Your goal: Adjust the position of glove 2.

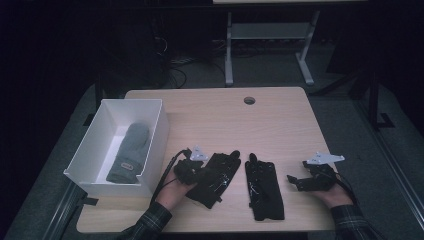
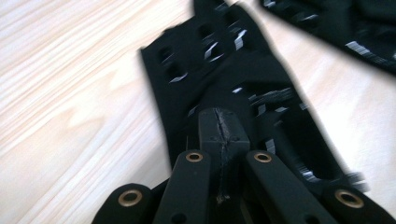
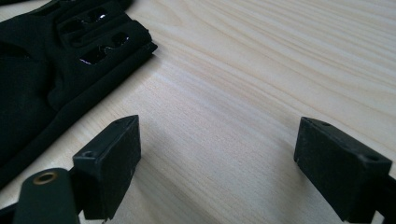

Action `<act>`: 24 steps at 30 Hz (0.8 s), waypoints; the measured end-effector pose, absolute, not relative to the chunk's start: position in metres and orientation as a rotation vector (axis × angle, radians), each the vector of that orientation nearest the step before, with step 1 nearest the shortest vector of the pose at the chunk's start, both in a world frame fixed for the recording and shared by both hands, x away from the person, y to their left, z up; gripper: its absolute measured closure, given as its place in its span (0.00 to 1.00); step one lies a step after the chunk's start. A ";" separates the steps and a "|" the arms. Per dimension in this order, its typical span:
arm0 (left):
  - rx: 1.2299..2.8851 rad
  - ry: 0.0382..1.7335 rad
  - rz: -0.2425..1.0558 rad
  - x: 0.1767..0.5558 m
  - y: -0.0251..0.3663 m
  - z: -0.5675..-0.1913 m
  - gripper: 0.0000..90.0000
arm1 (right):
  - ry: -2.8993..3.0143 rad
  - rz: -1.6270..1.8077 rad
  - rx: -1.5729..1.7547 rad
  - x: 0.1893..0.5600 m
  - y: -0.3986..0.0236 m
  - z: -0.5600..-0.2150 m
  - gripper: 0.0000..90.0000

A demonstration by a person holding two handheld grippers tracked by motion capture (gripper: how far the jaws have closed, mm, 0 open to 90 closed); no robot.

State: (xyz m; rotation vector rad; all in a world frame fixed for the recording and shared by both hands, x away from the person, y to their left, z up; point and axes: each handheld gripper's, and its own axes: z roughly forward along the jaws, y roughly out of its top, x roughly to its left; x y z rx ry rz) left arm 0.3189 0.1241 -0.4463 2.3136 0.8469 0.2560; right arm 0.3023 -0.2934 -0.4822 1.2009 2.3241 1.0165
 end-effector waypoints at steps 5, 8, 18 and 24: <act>2.347 0.832 0.220 0.317 0.122 -0.451 0.99 | 2.324 1.017 1.199 0.302 -0.293 -0.482 0.16; 2.366 0.791 0.179 0.311 0.116 -0.454 1.00 | 2.325 1.017 1.198 0.302 -0.293 -0.482 0.16; 2.294 0.800 0.199 0.312 0.120 -0.445 0.87 | 2.328 1.019 1.196 0.302 -0.293 -0.482 0.16; 2.276 0.848 0.166 0.323 0.125 -0.453 0.74 | 2.331 1.021 1.194 0.303 -0.292 -0.482 0.16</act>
